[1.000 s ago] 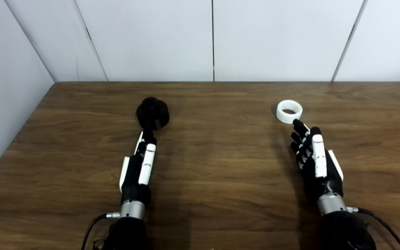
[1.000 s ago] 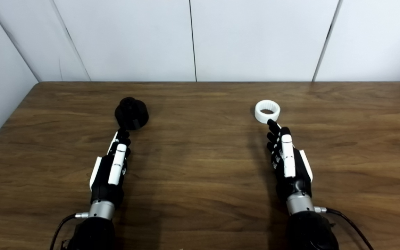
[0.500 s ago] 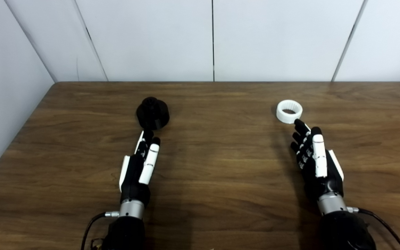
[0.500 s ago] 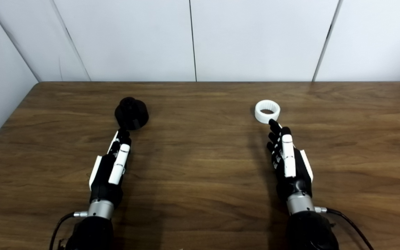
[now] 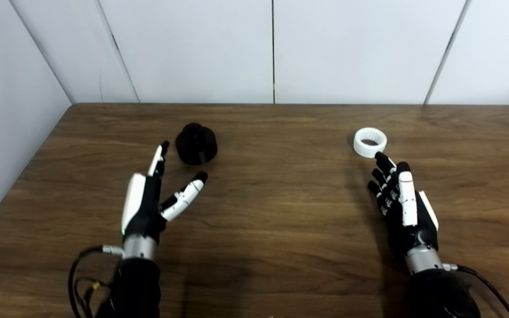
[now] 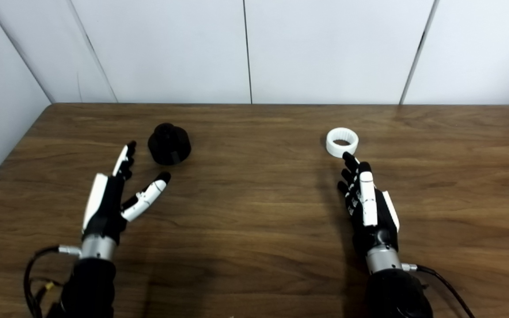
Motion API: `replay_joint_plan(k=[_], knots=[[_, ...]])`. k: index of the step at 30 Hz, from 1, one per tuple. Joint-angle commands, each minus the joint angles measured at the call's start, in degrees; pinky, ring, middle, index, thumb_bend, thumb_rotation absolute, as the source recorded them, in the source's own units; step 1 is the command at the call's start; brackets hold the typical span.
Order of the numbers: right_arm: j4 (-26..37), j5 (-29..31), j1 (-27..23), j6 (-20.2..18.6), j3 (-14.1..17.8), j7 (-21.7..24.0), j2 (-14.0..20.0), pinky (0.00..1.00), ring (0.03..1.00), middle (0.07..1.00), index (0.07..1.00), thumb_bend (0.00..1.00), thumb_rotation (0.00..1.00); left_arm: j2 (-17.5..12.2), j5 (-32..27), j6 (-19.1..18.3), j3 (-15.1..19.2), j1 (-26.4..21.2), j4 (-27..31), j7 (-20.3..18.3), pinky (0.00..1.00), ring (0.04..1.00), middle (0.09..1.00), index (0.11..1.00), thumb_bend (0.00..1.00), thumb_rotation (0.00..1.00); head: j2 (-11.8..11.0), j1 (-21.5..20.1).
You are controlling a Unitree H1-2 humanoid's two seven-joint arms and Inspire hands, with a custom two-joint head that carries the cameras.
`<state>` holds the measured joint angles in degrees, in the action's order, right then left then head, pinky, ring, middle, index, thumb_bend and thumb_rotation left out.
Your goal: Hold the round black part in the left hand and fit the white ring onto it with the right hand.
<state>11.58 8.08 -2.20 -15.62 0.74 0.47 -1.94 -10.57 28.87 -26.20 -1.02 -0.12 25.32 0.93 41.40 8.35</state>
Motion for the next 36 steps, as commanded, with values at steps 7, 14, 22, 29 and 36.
replay_joint_plan(k=[7, 14, 22, 29, 36], knots=[[0.73, 0.01, -1.24, 1.57, -0.49, 0.59, -0.25, 0.90, 0.960, 0.953, 0.895, 0.51, 1.00, -7.96, 8.90, -0.68, 0.94, -8.35, -0.68, -6.49, 0.97, 1.000, 1.000, 0.999, 0.92, 0.45, -0.31, 0.15], [0.84, -0.08, -1.16, 1.40, -0.70, 0.41, -0.56, 0.92, 0.959, 0.946, 0.894, 0.51, 1.00, -13.04, 15.01, -0.67, -0.45, -14.37, -5.83, -13.17, 0.97, 1.000, 1.000, 0.972, 0.96, 0.50, -0.58, 0.12], [0.67, -0.39, -1.00, 1.59, -0.85, 0.29, -0.67, 0.92, 0.953, 0.941, 0.898, 0.51, 1.00, -16.29, 16.06, -0.55, -2.00, -19.31, -11.67, -18.28, 0.96, 1.000, 1.000, 0.956, 1.00, 0.50, -0.88, -0.38], [1.12, -0.47, -0.65, 1.61, -0.85, -0.01, -0.96, 0.92, 0.954, 0.940, 0.897, 0.50, 1.00, -18.46, 14.62, 0.33, -3.24, -22.90, -16.89, -20.39, 0.89, 1.000, 0.995, 0.921, 1.00, 0.51, -0.96, -0.58], [1.31, -0.54, -0.50, 1.69, -0.77, -0.26, -1.12, 0.91, 0.953, 0.935, 0.892, 0.51, 1.00, -18.51, 13.00, 0.42, -4.11, -24.93, -20.57, -20.79, 0.88, 1.000, 0.985, 0.905, 1.00, 0.52, -1.00, -0.93]])
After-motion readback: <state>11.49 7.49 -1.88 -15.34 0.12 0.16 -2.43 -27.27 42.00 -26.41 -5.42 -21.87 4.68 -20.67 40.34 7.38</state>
